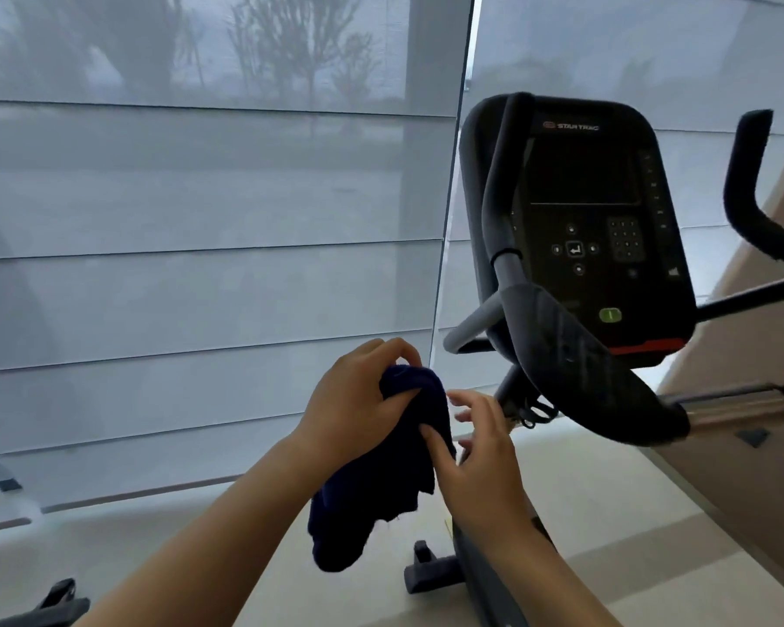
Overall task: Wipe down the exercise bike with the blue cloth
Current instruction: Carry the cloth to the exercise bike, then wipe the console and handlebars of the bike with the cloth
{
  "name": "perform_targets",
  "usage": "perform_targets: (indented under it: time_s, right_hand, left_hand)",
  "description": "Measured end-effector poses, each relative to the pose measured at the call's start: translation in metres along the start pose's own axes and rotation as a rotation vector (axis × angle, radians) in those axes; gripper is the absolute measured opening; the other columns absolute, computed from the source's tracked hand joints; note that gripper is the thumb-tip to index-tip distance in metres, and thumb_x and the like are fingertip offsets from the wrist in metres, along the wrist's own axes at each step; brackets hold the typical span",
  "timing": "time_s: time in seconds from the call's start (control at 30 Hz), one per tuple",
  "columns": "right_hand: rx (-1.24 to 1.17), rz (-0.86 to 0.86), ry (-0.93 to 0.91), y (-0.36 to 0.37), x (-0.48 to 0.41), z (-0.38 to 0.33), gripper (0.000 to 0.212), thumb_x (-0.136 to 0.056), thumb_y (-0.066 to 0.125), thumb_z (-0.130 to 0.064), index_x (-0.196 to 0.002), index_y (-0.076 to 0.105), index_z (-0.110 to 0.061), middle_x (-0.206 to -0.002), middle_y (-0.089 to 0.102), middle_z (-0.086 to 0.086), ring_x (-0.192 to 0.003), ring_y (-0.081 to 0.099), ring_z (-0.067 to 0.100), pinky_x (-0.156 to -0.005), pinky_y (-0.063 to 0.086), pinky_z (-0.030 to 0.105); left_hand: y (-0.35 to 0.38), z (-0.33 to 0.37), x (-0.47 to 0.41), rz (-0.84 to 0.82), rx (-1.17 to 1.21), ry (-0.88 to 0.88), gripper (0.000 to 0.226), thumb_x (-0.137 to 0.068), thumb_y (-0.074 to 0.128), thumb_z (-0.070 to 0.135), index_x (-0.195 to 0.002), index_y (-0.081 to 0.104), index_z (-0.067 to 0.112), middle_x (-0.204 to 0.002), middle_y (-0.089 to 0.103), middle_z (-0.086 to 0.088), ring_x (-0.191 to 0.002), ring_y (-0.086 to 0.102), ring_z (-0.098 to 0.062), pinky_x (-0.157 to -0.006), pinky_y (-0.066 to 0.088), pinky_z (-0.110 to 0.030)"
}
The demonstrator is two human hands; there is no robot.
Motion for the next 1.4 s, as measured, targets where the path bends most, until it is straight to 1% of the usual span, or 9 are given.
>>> perform_targets:
  time_s: [0.27,0.5,0.7,0.83,0.97,1.1,1.27,1.33,1.4]
  right_hand:
    - [-0.100,0.009,0.035,0.064,-0.078,0.001,0.045,-0.076,0.067,-0.046,-0.115,0.044,-0.043,-0.111,0.051,-0.025,-0.105,0.053,0.000,-0.076,0.052,0.018]
    - [0.078,0.309,0.087,0.109,-0.147,0.003,0.035,-0.087,0.061,-0.013,-0.100,0.054,-0.045,-0.098,0.058,-0.024,-0.090,0.059,0.002,-0.066,0.053,0.018]
    - [0.245,0.530,0.092,0.132,-0.182,-0.013,0.043,-0.088,0.052,0.001,-0.107,0.060,-0.036,-0.097,0.064,-0.024,-0.093,0.060,0.001,-0.074,0.050,0.015]
    - [0.329,0.581,0.142,0.137,-0.192,-0.020,0.039,-0.090,0.051,0.001,-0.113,0.060,-0.029,-0.105,0.063,-0.017,-0.099,0.058,0.000,-0.084,0.051,0.022]
    - [0.457,0.621,0.141,0.141,-0.195,-0.032,0.029,-0.085,0.063,-0.012,-0.106,0.058,-0.032,-0.093,0.059,-0.017,-0.086,0.057,0.003,-0.068,0.050,0.016]
    - [0.474,0.528,0.257,0.155,-0.195,-0.028,0.055,-0.079,0.068,-0.014,-0.123,0.044,-0.036,-0.109,0.047,-0.017,-0.098,0.052,0.004,-0.073,0.054,0.023]
    - [0.361,0.354,0.398,0.159,-0.188,-0.022,0.083,-0.070,0.076,-0.030,-0.133,0.028,-0.052,-0.121,0.044,-0.032,-0.107,0.048,-0.008,-0.082,0.048,0.013]
    - [0.390,0.405,0.413,0.156,-0.188,-0.023,0.068,-0.070,0.078,-0.032,-0.126,0.043,-0.045,-0.110,0.057,-0.025,-0.095,0.055,-0.005,-0.074,0.050,0.015]
    - [0.496,0.467,0.344,0.153,-0.190,-0.026,0.032,-0.076,0.074,-0.028,-0.104,0.059,-0.037,-0.087,0.064,-0.018,-0.079,0.060,0.000,-0.062,0.048,0.014]
  left_hand:
    - [-0.006,-0.068,-0.090,-0.056,0.183,0.076,0.016,-0.073,0.065,0.033,-0.085,0.056,0.040,-0.083,0.057,0.014,-0.077,0.056,-0.001,-0.066,0.047,-0.018]
    - [-0.020,-0.126,-0.176,-0.460,0.266,0.299,0.033,-0.066,0.069,0.047,-0.094,0.053,0.047,-0.096,0.058,0.015,-0.087,0.057,0.001,-0.075,0.049,-0.017]
    - [-0.039,-0.167,-0.238,-0.705,0.303,0.435,0.047,-0.072,0.055,0.013,-0.107,0.049,0.044,-0.109,0.052,0.015,-0.097,0.054,-0.006,-0.080,0.051,-0.020]
    - [-0.039,-0.179,-0.262,-0.646,0.337,0.507,0.049,-0.083,0.052,0.005,-0.108,0.046,0.046,-0.101,0.055,0.022,-0.091,0.056,0.002,-0.073,0.048,-0.013]
    - [-0.038,-0.177,-0.274,-0.530,0.445,0.540,0.029,-0.087,0.049,0.012,-0.094,0.059,0.039,-0.091,0.062,0.020,-0.082,0.056,0.006,-0.067,0.045,-0.008]
    - [-0.035,-0.167,-0.276,-0.497,0.571,0.588,0.025,-0.091,0.047,0.015,-0.091,0.059,0.036,-0.089,0.063,0.019,-0.082,0.055,0.006,-0.070,0.046,-0.008]
    - [-0.036,-0.157,-0.290,-0.432,0.695,0.592,0.026,-0.094,0.045,0.014,-0.094,0.057,0.037,-0.092,0.061,0.019,-0.088,0.054,0.002,-0.070,0.043,-0.010]
    - [-0.038,-0.154,-0.295,-0.416,0.735,0.599,0.030,-0.094,0.043,0.013,-0.090,0.055,0.040,-0.086,0.059,0.023,-0.085,0.053,0.005,-0.067,0.041,-0.006]
    - [-0.039,-0.150,-0.298,-0.415,0.759,0.623,0.032,-0.094,0.042,0.012,-0.087,0.054,0.040,-0.081,0.059,0.025,-0.081,0.053,0.005,-0.065,0.039,-0.004]
Point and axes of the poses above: each hand's wrist, its own x-axis away from the middle knuckle, its own y-axis out of the palm, z = x × y, the point moved 2 cm from there along -x, towards the middle knuckle
